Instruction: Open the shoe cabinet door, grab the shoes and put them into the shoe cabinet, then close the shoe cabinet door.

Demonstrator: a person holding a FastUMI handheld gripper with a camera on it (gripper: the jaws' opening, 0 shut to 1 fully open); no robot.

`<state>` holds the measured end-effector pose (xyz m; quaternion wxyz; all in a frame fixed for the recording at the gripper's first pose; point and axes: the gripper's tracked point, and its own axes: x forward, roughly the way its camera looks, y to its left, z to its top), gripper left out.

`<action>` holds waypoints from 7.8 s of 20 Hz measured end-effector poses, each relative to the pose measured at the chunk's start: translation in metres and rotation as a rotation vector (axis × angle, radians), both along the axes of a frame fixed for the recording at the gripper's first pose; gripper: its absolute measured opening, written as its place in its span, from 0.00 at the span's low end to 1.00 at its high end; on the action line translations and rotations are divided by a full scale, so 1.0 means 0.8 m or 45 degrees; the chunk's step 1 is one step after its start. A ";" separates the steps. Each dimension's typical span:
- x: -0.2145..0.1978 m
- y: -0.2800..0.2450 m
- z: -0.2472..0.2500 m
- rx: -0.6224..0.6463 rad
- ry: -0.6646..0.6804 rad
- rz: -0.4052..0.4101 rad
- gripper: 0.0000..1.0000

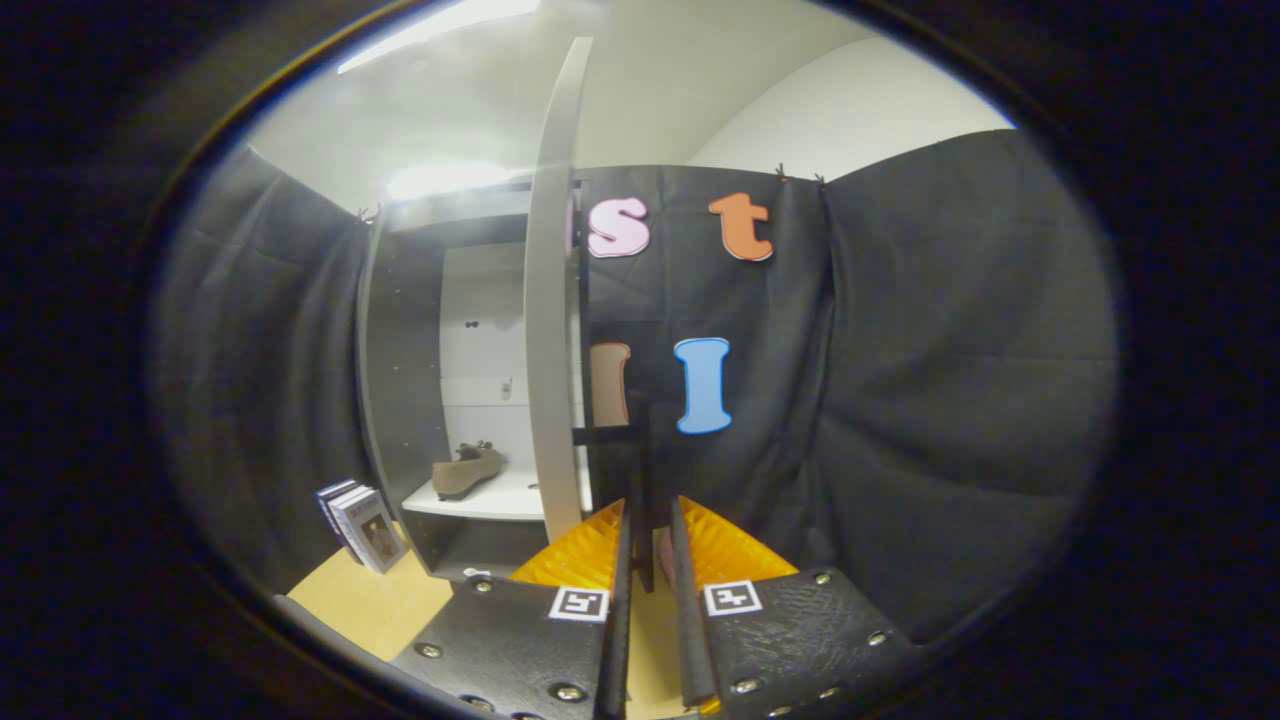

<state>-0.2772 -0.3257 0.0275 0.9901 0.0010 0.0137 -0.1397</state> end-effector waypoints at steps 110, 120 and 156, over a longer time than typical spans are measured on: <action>0.620 0.232 -0.204 -0.028 0.470 0.135 0.66; 0.563 0.244 -0.190 -0.051 0.470 0.138 0.66; 0.093 0.229 -0.007 -0.054 0.081 0.420 0.66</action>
